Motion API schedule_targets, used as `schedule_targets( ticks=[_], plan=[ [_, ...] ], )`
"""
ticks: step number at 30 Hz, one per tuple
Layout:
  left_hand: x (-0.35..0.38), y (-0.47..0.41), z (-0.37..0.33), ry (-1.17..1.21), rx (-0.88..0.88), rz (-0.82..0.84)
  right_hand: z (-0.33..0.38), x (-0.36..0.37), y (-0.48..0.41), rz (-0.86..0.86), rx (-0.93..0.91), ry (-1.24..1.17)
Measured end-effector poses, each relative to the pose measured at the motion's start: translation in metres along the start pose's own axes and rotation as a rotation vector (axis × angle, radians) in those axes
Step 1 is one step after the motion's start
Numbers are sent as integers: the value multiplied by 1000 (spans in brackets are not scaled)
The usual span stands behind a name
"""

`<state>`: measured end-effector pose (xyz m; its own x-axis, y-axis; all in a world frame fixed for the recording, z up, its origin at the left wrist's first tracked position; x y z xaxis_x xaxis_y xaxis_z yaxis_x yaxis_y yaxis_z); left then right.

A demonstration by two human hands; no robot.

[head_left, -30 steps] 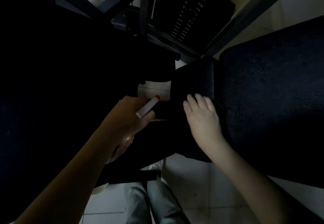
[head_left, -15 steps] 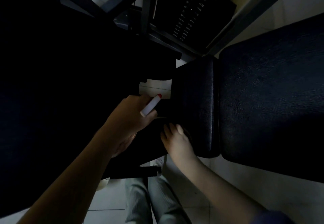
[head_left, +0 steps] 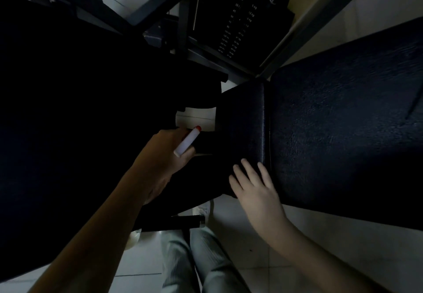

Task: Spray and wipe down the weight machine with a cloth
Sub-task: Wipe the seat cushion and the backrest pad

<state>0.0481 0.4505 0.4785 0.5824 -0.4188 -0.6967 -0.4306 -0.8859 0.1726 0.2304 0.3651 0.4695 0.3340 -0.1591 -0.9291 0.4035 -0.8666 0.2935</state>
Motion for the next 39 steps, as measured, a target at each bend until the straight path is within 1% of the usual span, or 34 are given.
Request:
schedule_targets(
  ticks=[2,5,8,9,10,12,13,15,18,22,24,27,31,33,34,39],
  plan=[
    [-4,8,1,57,-54,-23,3,4,-16,64,31,19],
    [-3,31,5,215,-142,-11,0,-3,-23,123,85,-53],
    [0,53,-1,385,-255,-54,-6,-17,-6,47,64,-15],
    [4,56,-2,418,-303,-31,-8,-18,-1,47,64,-13],
    [6,56,-10,421,-317,33,-11,-20,3,35,71,-1],
    [5,54,-31,345,-252,166,-20,-34,9,10,103,7],
    [1,53,-40,289,-206,196,-28,-43,11,12,132,-21],
    [-7,51,-56,208,-144,205,-47,-59,16,-6,173,-80],
    [-21,46,-84,242,-153,176,-80,-86,25,-39,226,-159],
    [-32,33,-114,243,-143,182,-97,-103,25,-11,270,-222],
    [-37,28,-130,273,-114,185,-100,-113,29,-26,283,-276],
    [-45,21,-146,331,-87,163,-107,-127,38,-104,323,-338],
    [-54,9,-164,523,-104,133,-123,-150,57,-185,403,-361],
    [-57,3,-172,539,-83,147,-132,-162,66,-248,427,-341],
    [-58,-1,-180,535,-41,167,-139,-171,72,-291,450,-325],
    [-76,-29,-229,534,92,213,-197,-222,106,-478,681,-252]
  ],
)
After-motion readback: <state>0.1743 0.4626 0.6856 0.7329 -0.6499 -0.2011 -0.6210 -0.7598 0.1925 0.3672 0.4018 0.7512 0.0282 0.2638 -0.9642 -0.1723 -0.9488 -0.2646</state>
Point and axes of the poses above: each hand's wrist, its own y-axis away from the middle knuckle, its own x-axis out of the palm, z = x × y, the point moved 6 cm from there along -y, towards the middle knuckle, and after that the axes turned 11 degrees about z, right-handed, at the moved point
